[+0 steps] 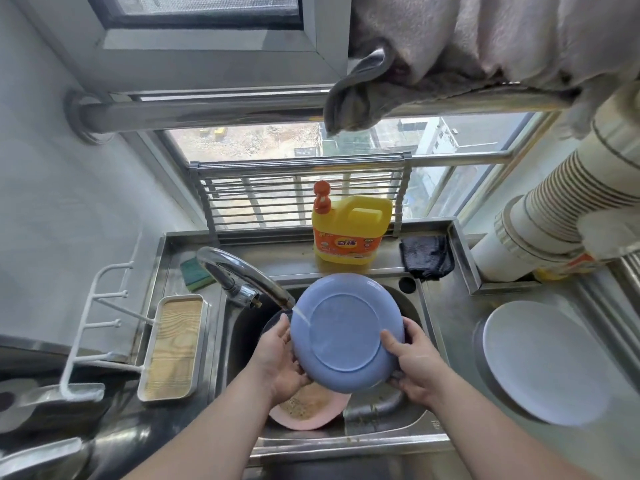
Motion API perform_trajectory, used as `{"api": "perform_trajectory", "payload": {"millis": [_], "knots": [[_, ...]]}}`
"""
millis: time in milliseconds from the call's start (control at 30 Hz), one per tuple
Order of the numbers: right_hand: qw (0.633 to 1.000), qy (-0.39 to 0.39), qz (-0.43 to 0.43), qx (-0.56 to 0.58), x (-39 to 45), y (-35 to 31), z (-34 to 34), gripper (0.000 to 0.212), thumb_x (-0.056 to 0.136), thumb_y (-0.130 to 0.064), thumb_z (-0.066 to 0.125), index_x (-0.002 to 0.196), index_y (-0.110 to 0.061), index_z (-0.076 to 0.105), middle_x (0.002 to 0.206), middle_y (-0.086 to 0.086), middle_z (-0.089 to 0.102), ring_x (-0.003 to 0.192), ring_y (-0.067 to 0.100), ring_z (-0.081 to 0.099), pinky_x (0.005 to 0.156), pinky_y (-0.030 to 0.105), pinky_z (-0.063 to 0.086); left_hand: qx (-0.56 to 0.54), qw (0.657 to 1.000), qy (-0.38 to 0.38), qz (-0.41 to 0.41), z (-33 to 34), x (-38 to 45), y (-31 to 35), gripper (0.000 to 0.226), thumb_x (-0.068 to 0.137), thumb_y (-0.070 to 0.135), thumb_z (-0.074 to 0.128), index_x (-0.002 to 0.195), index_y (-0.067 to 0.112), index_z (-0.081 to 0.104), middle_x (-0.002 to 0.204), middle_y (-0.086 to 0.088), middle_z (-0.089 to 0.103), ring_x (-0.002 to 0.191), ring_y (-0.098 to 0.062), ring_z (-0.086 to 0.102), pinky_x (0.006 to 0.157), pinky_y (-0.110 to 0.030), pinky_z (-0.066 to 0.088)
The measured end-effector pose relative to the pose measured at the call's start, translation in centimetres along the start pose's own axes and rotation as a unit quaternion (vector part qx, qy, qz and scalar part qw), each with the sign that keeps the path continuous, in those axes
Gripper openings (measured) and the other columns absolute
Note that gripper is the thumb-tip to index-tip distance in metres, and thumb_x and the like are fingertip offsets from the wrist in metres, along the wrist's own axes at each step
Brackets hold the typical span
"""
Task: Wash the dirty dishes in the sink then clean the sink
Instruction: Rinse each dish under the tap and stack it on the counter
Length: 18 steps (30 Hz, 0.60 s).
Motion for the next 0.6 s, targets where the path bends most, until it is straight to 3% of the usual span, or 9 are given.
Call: {"api": "perform_trajectory", "payload": {"millis": [100, 167, 233, 300, 367, 433, 500, 600], "knots": [[0.996, -0.015, -0.049, -0.076, 0.0, -1.0, -0.7, 0.033, 0.096, -0.007, 0.073, 0.118, -0.027, 0.061, 0.101, 0.007, 0.078, 0.082, 0.020, 0.075, 0.059, 0.031, 0.057, -0.006, 1.000, -0.001, -0.027, 0.5, 0.3, 0.2, 0.064, 0.095, 0.073, 0.053, 0.122, 0.018, 0.072, 0.123, -0.015, 0.070, 0.130, -0.044, 0.055, 0.108, -0.064, 0.041], [0.983, -0.019, -0.105, -0.148, -0.3, -2.0, -0.7, 0.033, 0.089, -0.005, 0.079, 0.110, -0.027, 0.066, 0.095, 0.008, 0.078, 0.085, 0.022, 0.073, 0.068, 0.027, 0.057, -0.046, 0.998, -0.009, -0.036, 0.8, 0.1, 0.5, 0.059, 0.096, 0.064, 0.058, 0.126, 0.014, 0.070, 0.126, -0.021, 0.070, 0.128, -0.048, 0.058, 0.106, -0.077, 0.037], [0.963, -0.030, -0.137, -0.230, -0.5, -2.4, -0.6, 0.030, 0.084, -0.011, 0.082, 0.101, -0.033, 0.070, 0.097, 0.002, 0.078, 0.090, 0.019, 0.073, 0.078, 0.029, 0.057, -0.064, 0.997, -0.030, -0.038, 1.0, -0.3, 0.8, 0.048, 0.099, 0.032, 0.055, 0.140, 0.009, 0.065, 0.134, -0.023, 0.068, 0.130, -0.047, 0.058, 0.099, -0.077, 0.043], [0.950, -0.044, -0.137, -0.277, 0.0, -1.7, -0.7, 0.032, 0.088, -0.004, 0.079, 0.099, -0.034, 0.074, 0.103, -0.007, 0.077, 0.094, 0.013, 0.073, 0.081, 0.025, 0.056, -0.052, 0.998, -0.021, -0.025, 0.1, -0.7, 0.9, 0.066, 0.084, -0.001, 0.040, 0.149, -0.002, 0.052, 0.138, -0.030, 0.062, 0.129, -0.048, 0.058, 0.091, -0.068, 0.056], [0.963, -0.049, -0.102, -0.244, 0.4, -0.8, -0.9, 0.045, 0.092, 0.013, 0.066, 0.099, -0.029, 0.080, 0.124, -0.016, 0.070, 0.108, 0.011, 0.071, 0.087, 0.025, 0.058, -0.037, 0.999, -0.020, -0.009, -1.2, -0.8, 0.7, 0.081, 0.066, -0.013, 0.033, 0.146, -0.008, 0.051, 0.133, -0.033, 0.064, 0.119, -0.049, 0.066, 0.083, -0.056, 0.063], [0.986, -0.043, -0.050, -0.150, 0.8, 0.0, -0.9, 0.044, 0.092, 0.017, 0.061, 0.103, -0.020, 0.081, 0.134, -0.011, 0.068, 0.108, 0.018, 0.073, 0.083, 0.034, 0.062, 0.001, 1.000, -0.016, 0.007, -2.4, -1.2, 0.2, 0.083, 0.061, -0.018, 0.033, 0.141, -0.010, 0.054, 0.132, -0.032, 0.066, 0.114, -0.049, 0.069, 0.085, -0.053, 0.061], [0.998, -0.019, -0.005, -0.052, 0.7, 0.3, -0.4, 0.044, 0.089, 0.014, 0.061, 0.116, -0.018, 0.075, 0.133, 0.000, 0.071, 0.092, 0.024, 0.075, 0.070, 0.038, 0.062, 0.033, 0.999, 0.000, 0.036, -3.6, -1.4, -0.1, 0.080, 0.066, -0.023, 0.035, 0.140, -0.003, 0.058, 0.129, -0.030, 0.068, 0.113, -0.049, 0.070, 0.082, -0.054, 0.062], [0.999, 0.018, 0.038, -0.009, 0.5, 0.9, 0.6, 0.063, 0.096, -0.002, 0.059, 0.152, -0.029, 0.048, 0.137, 0.001, 0.066, 0.101, 0.028, 0.074, 0.066, 0.039, 0.062, 0.035, 0.994, 0.035, 0.099, -5.2, -1.6, -0.7, 0.066, 0.084, -0.027, 0.038, 0.133, 0.009, 0.064, 0.127, -0.025, 0.071, 0.109, -0.048, 0.071, 0.072, -0.056, 0.062]]}}
Point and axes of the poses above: each hand's wrist, its own x-axis towards the middle knuckle, its own z-axis out of the palm, y = z × x, the point moved 7 cm from there along x, towards the middle knuckle
